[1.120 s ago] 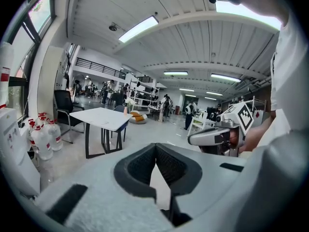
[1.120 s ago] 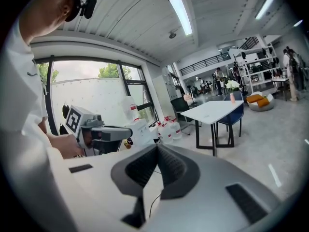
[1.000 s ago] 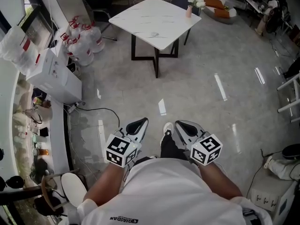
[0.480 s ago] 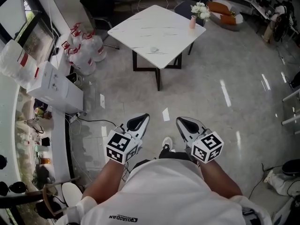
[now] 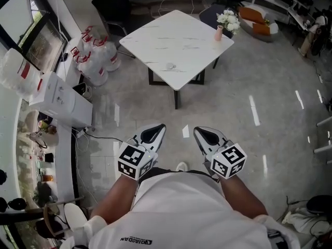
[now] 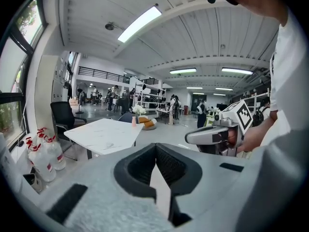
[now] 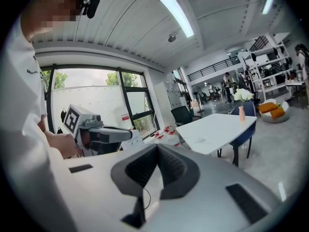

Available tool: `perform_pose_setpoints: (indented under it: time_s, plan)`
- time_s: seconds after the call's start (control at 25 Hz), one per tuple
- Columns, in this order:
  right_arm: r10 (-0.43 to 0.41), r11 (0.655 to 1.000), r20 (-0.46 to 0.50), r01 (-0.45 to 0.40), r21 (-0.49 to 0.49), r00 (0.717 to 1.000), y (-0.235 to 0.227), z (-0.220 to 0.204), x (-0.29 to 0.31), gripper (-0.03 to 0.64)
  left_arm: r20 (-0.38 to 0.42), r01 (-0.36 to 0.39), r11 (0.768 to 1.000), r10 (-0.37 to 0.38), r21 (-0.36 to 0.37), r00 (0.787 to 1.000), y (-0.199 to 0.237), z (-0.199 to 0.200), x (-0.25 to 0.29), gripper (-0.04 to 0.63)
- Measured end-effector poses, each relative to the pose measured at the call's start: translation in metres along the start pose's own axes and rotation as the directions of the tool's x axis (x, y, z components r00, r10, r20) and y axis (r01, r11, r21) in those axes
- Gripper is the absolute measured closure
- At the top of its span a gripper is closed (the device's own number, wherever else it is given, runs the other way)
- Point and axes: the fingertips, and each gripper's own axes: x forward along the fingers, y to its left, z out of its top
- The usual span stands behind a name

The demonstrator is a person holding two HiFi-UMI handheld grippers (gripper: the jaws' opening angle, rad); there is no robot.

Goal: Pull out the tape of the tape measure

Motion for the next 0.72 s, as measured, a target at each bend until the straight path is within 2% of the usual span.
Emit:
perform_pose_setpoints:
  time_s: [0.4, 0.72]
  plan:
    - [-0.005, 0.999, -0.014, 0.005, 0.034, 1.000, -0.038, 0.005, 0.019, 0.611, -0.024, -0.012, 1.000, 0.012, -0.016, 1.000, 0.022, 0.005, 0.035, 0.586]
    - [-0.014, 0.999, -0.043, 0.016, 0.031, 0.999, -0.054, 0.001, 0.047, 0.612, -0.036, 0.009, 1.000, -0.010, -0.030, 0.999, 0.049, -0.002, 0.055, 0.586]
